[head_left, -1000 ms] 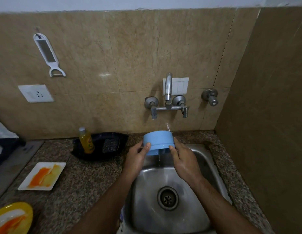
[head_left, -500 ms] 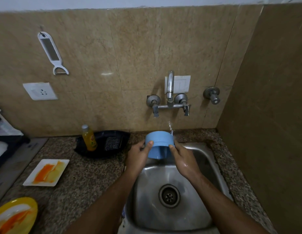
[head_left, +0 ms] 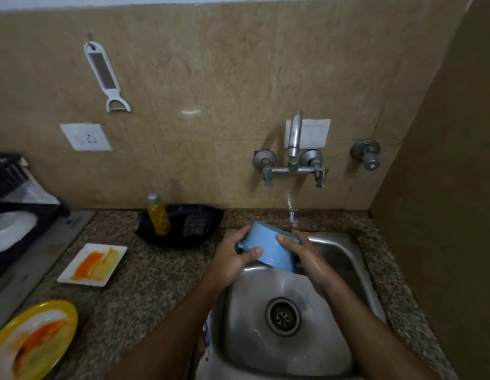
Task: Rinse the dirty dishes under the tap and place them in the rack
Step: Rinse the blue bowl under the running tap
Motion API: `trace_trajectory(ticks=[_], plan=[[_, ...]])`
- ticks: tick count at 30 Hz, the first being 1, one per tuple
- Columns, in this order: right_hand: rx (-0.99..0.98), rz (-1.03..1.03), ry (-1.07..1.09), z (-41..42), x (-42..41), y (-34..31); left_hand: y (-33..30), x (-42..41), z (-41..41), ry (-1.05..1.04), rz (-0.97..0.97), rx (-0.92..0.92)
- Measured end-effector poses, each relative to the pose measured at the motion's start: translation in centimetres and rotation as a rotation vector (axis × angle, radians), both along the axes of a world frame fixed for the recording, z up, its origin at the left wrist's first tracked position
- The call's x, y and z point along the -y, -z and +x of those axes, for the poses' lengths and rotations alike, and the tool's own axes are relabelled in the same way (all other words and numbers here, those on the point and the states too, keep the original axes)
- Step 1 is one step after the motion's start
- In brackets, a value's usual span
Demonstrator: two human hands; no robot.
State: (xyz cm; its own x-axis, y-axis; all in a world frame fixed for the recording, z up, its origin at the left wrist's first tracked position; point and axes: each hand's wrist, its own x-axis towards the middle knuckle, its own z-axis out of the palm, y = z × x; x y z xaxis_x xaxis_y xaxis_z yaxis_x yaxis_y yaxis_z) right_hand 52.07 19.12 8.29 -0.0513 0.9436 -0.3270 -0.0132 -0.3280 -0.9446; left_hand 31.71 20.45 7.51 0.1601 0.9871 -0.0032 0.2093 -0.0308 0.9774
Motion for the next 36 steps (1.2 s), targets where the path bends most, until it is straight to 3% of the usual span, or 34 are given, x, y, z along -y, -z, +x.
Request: trace_trajectory(ticks=[3,9,14,19,21,25,27,29,32,36], plan=[[0.064,-0.005,-0.199,-1.4,-0.6,-0.9,-0.1,0.7,-2.6,0.034,0.028,-0.062],[0.099,0.05,-0.464,-9.1,-2.4,-1.0,-1.7,3.0,-11.3,-0.057,-0.029,-0.011],[0.32,0.166,-0.605,-21.6,-4.2,-3.1,-3.8,5.2,-22.7,-0.161,-0.015,-0.037],[0.26,0.224,-0.886,-35.5,-5.4,-3.9,-6.8,6.7,-35.5,-0.217,-0.009,-0.102],[0.205,0.241,-0.862,-41.7,-5.2,-4.1,-8.6,7.1,-40.6,-0.301,0.072,-0.254],[0.262,0.243,-0.794,-53.1,-5.1,-3.3,-13.7,7.5,-52.1,-0.75,0.365,-0.854],[0.433,0.263,-0.79,-58.7,-5.2,-2.3,-15.4,7.5,-58.2,-0.766,0.226,-1.122],[0.602,0.316,-0.8,-62.2,-5.2,-2.1,-15.9,7.4,-62.0,-0.684,-0.019,-1.25],[0.766,0.46,-0.821,-68.5,-5.2,-1.5,-15.2,7.1,-67.2,-0.58,-0.267,-1.251],[0.855,0.481,-0.8,-74.5,-5.3,-0.3,-12.7,7.1,-69.9,-0.483,-0.432,-1.197]])
